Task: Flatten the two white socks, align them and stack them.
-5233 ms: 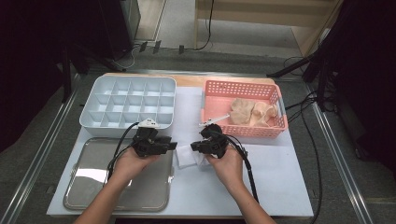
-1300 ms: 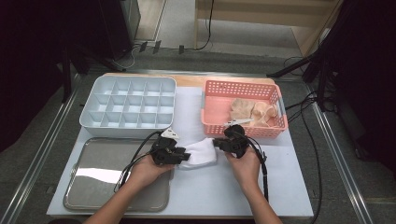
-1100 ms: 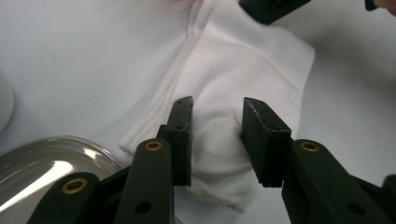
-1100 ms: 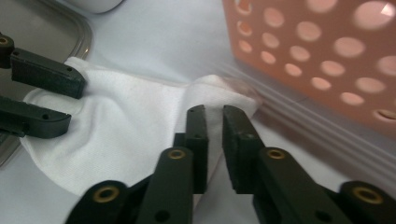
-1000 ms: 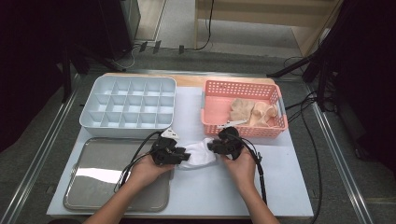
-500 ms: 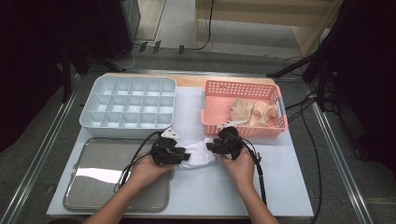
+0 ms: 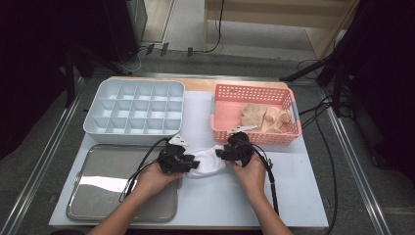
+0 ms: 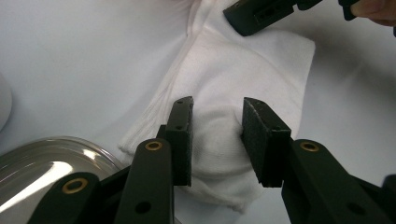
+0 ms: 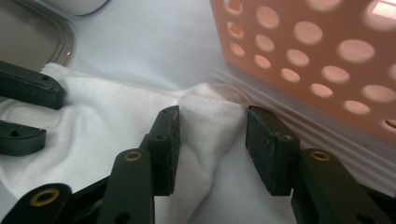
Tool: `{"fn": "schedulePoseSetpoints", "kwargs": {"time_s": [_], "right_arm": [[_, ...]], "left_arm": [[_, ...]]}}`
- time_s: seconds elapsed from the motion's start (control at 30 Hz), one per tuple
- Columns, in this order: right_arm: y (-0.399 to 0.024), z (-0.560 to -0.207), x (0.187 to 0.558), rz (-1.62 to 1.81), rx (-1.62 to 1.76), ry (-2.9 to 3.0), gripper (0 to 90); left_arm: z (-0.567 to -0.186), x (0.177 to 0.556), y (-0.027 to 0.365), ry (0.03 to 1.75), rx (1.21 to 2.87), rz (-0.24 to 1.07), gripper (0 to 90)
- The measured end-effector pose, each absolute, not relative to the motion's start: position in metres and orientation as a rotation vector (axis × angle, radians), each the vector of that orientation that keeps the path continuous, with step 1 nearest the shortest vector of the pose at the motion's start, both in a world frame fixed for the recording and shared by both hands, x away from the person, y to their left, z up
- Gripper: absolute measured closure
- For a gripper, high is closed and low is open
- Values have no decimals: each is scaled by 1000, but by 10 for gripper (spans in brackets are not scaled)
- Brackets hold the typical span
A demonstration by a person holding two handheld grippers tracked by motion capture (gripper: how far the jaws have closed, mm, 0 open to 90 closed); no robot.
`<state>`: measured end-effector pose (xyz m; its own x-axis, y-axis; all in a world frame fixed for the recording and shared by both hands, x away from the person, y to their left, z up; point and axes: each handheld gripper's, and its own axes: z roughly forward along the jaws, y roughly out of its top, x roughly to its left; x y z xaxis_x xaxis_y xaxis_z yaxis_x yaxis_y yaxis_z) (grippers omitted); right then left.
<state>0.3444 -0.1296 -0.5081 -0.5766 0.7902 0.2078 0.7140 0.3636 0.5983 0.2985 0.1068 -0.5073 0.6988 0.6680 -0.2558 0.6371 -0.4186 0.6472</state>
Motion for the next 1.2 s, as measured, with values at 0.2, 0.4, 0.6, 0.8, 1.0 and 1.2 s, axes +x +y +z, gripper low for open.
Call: {"fn": "schedulePoseSetpoints", "kwargs": {"time_s": [0.2, 0.4, 0.6, 0.8, 1.0, 1.2], "right_arm": [[-131, -511, 344, 1036, 1405, 2489, 583], [-130, -514, 342, 1101, 1430, 2507, 730], [-130, -510, 341, 1057, 1395, 2528, 825], [-138, -503, 339, 1043, 1416, 2506, 842], [-140, -501, 336, 1018, 1420, 2495, 845], [-137, -494, 332, 1067, 1405, 2497, 841]], "left_arm": [[-508, 298, 107, 992, 2154, 56, 656], [-508, 299, 107, 991, 2154, 56, 657], [-508, 298, 106, 990, 2154, 58, 659], [-508, 296, 105, 971, 2193, 98, 718], [-510, 297, 108, 979, 2175, 81, 746], [-502, 299, 108, 996, 2129, 26, 696]]}}
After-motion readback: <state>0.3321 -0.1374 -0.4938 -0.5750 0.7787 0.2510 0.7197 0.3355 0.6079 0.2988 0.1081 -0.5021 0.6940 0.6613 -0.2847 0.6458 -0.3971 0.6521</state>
